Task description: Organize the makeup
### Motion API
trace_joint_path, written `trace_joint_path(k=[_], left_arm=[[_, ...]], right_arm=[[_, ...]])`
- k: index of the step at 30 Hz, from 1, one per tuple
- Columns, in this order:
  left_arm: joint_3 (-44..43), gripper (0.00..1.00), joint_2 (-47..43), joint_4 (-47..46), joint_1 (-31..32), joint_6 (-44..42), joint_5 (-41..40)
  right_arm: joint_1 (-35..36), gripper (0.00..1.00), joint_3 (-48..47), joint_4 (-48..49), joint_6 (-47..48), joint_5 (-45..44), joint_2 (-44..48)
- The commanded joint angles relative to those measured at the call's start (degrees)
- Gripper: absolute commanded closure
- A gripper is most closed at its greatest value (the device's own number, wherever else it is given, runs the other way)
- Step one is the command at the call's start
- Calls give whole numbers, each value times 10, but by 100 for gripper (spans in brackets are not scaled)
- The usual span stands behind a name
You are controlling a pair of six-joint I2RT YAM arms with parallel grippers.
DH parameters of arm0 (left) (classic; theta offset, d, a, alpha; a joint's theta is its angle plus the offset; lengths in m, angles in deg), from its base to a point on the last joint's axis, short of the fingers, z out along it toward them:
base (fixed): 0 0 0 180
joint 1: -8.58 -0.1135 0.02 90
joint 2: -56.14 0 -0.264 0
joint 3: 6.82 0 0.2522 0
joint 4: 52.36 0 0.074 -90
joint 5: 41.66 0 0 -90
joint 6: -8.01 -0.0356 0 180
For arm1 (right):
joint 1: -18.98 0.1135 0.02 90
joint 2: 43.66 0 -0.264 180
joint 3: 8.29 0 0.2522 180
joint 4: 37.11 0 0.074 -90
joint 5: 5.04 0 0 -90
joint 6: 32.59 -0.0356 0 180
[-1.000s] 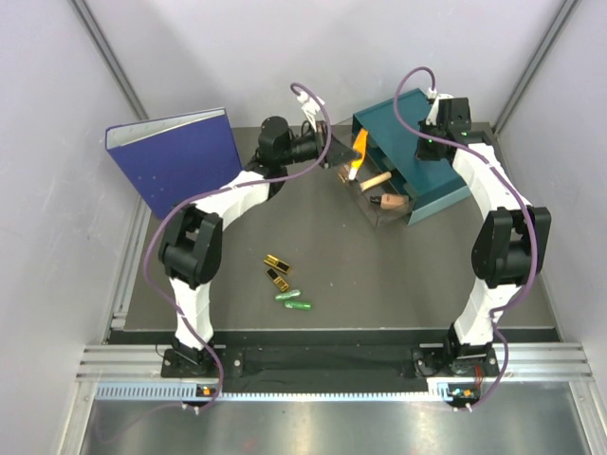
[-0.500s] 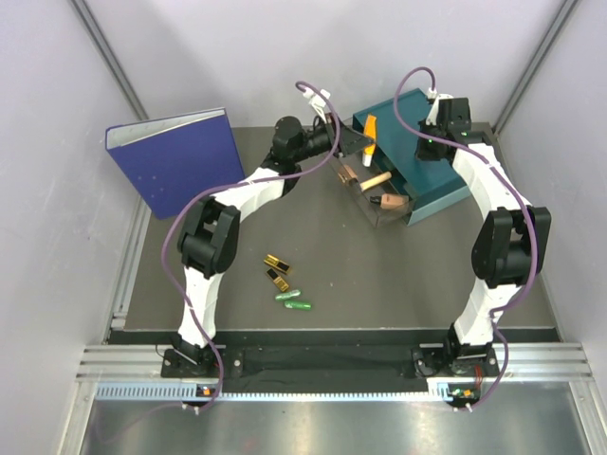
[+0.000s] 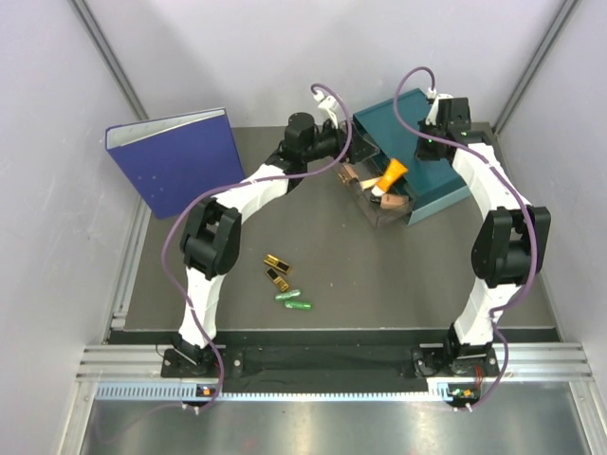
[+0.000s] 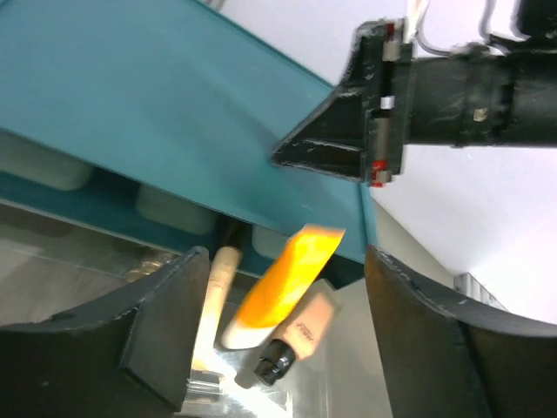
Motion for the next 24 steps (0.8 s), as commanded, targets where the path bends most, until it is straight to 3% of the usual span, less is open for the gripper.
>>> trace_joint_path(k=[1,7,11,12,15,24], left_arm=[[-22,18,-37,32,-4,-62,-29],[47,24,-108,104,-35,-152,-46],[129,56,-161,115,-59,-196,-47],[152,81,-169,129,-66,-202,-40],[174,100,-179,167,-71,-232,-27],[169,100,-108,157,-67,-221,16]], right_arm=[[5,100,8,-67,2,12,-35],[5,100,4,-68,3,12,-37],[5,100,4,-68,3,11,-37],[4,100,3,-69,3,11,-38],[5,100,4,-68,3,12,-39],[4,100,4,-69,3,14,-38]])
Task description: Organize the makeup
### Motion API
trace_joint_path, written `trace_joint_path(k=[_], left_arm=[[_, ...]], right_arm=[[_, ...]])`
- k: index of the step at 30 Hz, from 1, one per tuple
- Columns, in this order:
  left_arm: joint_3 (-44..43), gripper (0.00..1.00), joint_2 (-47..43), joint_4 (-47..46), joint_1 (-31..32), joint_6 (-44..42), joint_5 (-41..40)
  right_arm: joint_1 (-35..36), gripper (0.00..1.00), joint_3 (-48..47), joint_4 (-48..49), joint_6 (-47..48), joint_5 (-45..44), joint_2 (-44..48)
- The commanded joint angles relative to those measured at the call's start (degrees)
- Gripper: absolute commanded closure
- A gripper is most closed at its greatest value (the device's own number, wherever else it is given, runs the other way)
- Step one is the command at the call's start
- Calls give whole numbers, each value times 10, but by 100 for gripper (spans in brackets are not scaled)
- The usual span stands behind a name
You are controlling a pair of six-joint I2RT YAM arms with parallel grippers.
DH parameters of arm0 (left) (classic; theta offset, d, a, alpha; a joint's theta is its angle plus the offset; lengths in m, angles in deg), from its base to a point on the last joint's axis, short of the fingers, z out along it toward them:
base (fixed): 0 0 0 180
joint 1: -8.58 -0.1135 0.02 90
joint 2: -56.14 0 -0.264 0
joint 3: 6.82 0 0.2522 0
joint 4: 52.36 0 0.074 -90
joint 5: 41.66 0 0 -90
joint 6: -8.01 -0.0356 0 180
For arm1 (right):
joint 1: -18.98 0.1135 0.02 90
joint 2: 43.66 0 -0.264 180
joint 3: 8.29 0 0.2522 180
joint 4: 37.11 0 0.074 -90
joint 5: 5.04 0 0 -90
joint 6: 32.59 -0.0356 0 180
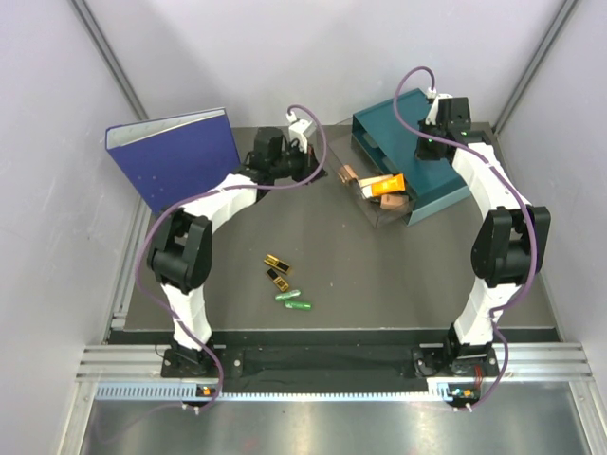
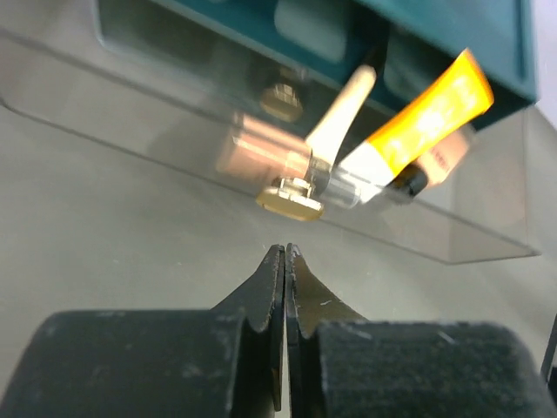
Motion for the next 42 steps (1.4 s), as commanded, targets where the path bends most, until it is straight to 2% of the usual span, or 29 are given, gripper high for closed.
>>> trace_joint_path(k=[1,9,15,19,30,42], left_arm=[[-19,100,49,-2,6,-2,33],[-70,100,97,-10,32,-2,50],[-126,100,134,-61,65,44,61],[-172,100,163,-47,89,53,61],[-212,100,207,-86,99,88,59],[-394,100,336,-119,121,162,62]], right_arm=[[4,100,7,-67,2,11,-35],[4,100,13,-66,4,9,-28],[4,100,15,-66,4,8,-28],[4,100,16,-66,4,8,-27],[5,100,25,-63,5,12,-27],[4,100,21,-63,5,14,-28]])
